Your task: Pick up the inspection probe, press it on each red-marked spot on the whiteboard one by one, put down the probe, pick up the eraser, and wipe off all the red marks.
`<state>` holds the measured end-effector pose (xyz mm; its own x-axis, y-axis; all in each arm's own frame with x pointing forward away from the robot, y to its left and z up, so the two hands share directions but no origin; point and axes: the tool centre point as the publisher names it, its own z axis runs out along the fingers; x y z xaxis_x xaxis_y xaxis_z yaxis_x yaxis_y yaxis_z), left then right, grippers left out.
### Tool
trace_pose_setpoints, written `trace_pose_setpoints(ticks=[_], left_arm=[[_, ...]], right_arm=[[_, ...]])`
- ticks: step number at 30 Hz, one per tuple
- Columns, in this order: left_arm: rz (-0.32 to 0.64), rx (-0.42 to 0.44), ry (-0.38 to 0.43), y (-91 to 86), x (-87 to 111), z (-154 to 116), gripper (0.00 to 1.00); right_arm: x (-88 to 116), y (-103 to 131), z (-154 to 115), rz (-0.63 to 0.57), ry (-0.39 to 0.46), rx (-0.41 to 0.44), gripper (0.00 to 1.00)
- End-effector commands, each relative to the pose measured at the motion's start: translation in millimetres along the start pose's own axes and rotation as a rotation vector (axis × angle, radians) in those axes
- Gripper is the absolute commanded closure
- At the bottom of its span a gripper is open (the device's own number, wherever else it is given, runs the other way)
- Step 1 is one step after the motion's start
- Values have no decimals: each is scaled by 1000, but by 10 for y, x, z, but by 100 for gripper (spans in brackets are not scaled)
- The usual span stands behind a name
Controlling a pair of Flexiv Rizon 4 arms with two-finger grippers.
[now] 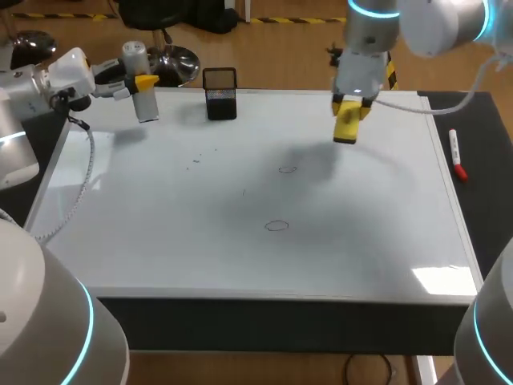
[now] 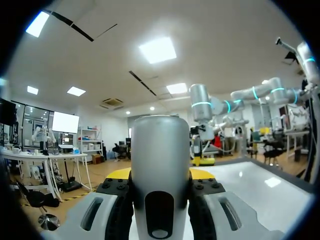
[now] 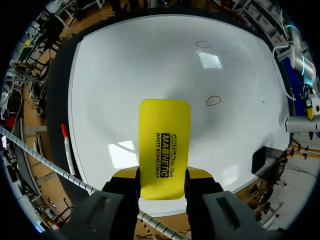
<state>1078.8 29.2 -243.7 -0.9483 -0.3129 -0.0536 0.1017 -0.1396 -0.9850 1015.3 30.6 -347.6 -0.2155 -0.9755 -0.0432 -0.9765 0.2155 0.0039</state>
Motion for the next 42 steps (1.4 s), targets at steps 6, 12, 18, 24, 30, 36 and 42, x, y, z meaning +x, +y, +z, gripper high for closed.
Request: trace_pose_setpoints(ticks=[6,12,18,24,30,36,42], left_arm=[[3,-2,-7,-19,25,4,100],[3,-2,-7,-19,25,4,100],[3,-2,-7,-19,25,4,100],[3,-2,-7,-19,25,4,100],[3,-2,-7,-19,25,4,100],[3,-2,-7,-19,25,4,100],[3,-2,-7,-19,25,4,100]], right_arm=[[-484,510,-18,-99,-42,59,100],[-825,771,93,-156,-85,24,100],[-1093,956,295,-209,-85,-24,100],[-1248,1007,427,-258,-66,-48,100],[-1338,976,479,-289,-52,-40,100],[-1411,946,529,-326,-56,-44,100],[-1442,955,601,-342,-62,-54,100]])
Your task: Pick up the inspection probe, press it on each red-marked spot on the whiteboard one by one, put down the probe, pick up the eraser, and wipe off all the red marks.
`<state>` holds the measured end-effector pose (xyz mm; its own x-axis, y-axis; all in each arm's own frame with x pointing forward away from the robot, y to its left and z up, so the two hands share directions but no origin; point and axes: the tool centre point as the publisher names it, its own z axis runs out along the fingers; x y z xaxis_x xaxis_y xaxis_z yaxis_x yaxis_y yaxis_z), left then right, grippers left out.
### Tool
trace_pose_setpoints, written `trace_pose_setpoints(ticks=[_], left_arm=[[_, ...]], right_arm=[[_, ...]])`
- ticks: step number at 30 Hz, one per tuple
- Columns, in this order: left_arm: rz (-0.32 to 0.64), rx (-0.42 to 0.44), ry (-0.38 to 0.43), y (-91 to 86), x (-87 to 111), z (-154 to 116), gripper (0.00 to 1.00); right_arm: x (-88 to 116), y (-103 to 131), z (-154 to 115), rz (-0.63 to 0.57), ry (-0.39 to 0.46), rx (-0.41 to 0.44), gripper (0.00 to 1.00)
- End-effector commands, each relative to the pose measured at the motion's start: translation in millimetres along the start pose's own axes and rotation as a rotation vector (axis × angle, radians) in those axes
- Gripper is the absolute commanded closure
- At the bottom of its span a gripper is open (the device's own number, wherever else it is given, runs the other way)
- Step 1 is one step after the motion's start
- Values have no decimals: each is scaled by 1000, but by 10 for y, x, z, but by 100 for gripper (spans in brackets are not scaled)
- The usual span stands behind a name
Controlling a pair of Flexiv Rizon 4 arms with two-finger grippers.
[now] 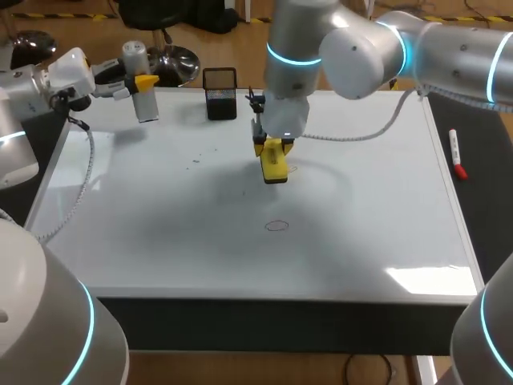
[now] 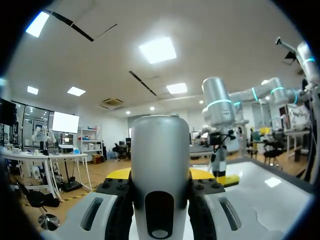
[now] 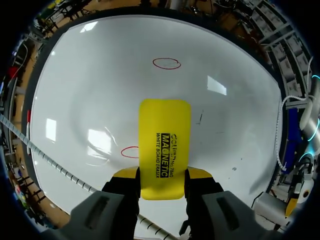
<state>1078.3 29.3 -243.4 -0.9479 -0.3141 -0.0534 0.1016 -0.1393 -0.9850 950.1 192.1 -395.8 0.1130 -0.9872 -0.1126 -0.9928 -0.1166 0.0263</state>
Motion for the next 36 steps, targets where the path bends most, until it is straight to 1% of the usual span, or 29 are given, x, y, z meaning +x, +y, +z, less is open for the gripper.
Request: trace_pose_setpoints(ticks=[1,28,36], left_arm=[[3,-2,-6,-15,20,6,100],[3,-2,-6,-15,20,6,100],[3,-2,-6,-15,20,6,100]], right_arm=[[-12,-39,72,-17,-2,-10,100],[148,-101,353,-13,33,-46,100],[269,-106,399,0,48,-56,100]])
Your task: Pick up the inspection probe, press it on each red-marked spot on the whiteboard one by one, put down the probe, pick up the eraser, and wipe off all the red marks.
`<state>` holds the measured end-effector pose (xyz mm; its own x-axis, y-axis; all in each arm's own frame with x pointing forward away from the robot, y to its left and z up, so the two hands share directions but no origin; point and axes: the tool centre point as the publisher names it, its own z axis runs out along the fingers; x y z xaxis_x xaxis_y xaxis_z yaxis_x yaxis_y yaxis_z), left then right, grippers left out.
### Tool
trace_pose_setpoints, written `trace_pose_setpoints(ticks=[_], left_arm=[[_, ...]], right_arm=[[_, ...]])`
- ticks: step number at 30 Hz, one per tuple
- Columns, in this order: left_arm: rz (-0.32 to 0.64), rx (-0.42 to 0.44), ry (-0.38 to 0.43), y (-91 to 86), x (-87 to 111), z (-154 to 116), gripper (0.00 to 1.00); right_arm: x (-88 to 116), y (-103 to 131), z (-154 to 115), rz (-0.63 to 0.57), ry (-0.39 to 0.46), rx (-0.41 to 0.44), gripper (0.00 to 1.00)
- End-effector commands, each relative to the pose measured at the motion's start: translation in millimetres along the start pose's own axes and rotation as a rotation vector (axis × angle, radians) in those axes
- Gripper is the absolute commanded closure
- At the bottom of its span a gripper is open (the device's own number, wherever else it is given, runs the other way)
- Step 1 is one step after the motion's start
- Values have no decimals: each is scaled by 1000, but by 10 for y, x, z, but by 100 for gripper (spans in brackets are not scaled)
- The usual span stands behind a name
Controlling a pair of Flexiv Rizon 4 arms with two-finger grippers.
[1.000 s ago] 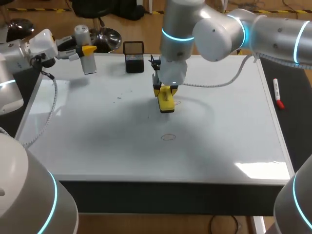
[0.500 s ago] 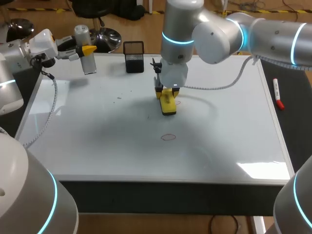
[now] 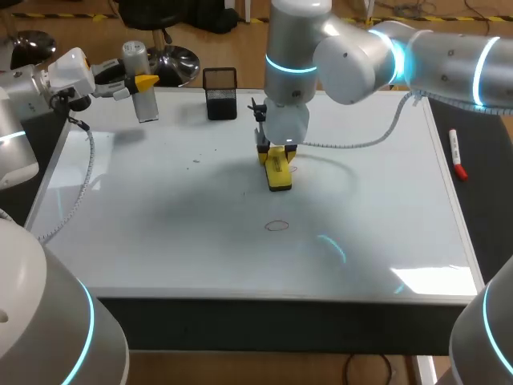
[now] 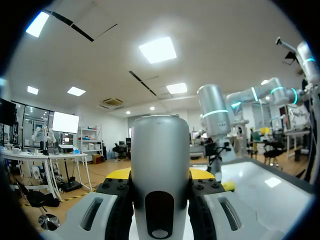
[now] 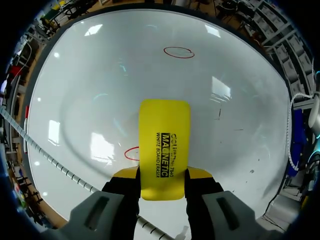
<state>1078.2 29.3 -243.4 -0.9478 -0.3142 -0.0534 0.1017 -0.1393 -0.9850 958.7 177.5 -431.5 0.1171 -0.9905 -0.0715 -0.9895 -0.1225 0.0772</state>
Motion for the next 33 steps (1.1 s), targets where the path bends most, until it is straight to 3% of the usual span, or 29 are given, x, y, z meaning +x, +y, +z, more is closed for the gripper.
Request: trace_pose_setpoints(ticks=[1,25,33], left_arm=[[3,-2,-5,-16,19,6,100],[3,-2,-5,-16,19,6,100],[3,-2,-5,-16,19,6,100]], right_arm=[[95,-29,71,4,9,-6,100],[707,82,60,101,61,-11,100],[791,104,-34,120,68,3,100]])
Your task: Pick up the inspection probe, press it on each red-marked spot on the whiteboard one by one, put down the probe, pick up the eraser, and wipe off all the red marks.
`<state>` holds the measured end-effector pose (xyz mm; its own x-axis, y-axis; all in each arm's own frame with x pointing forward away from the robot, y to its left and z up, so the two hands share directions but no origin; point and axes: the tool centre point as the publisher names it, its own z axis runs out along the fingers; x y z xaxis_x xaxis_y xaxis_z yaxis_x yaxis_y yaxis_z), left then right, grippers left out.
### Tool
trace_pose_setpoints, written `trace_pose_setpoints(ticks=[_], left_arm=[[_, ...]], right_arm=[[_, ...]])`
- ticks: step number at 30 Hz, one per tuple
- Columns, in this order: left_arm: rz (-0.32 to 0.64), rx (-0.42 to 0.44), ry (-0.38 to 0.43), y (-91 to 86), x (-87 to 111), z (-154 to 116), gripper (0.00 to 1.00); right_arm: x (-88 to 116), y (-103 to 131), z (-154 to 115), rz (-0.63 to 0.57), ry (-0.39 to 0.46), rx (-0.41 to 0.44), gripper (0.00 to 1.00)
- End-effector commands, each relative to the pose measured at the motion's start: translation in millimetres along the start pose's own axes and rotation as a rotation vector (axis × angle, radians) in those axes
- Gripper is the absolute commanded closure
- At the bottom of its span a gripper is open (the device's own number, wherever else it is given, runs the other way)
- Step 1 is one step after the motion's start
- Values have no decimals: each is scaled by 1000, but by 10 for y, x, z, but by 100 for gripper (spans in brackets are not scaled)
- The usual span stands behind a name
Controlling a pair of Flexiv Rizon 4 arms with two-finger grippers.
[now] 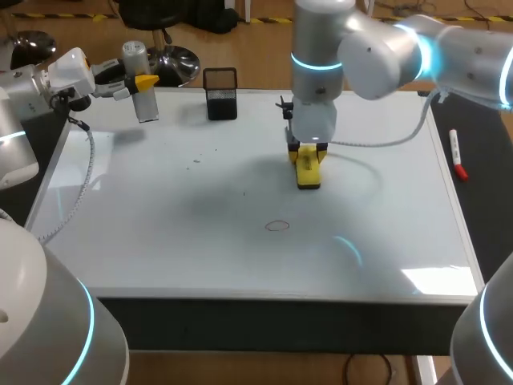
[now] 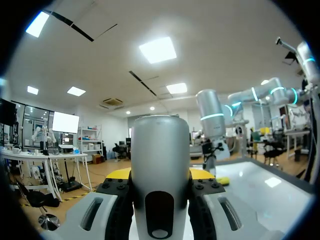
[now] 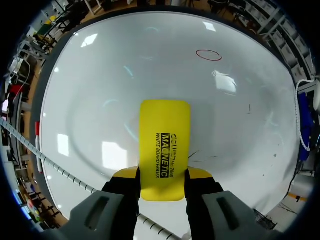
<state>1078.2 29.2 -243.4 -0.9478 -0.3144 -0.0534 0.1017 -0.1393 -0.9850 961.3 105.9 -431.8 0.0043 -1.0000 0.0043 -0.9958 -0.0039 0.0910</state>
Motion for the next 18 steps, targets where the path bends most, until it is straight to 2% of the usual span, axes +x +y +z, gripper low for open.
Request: trace_pose_setpoints(ticks=[1,11,18], left_arm=[[3,-2,-5,-16,18,5,100],[3,-2,-5,-16,18,5,100],[3,-2,-5,-16,18,5,100]], right_arm=[[87,33,-16,3,3,16,100],[199,57,-571,-19,11,72,100],[299,31,-634,-8,13,85,100]])
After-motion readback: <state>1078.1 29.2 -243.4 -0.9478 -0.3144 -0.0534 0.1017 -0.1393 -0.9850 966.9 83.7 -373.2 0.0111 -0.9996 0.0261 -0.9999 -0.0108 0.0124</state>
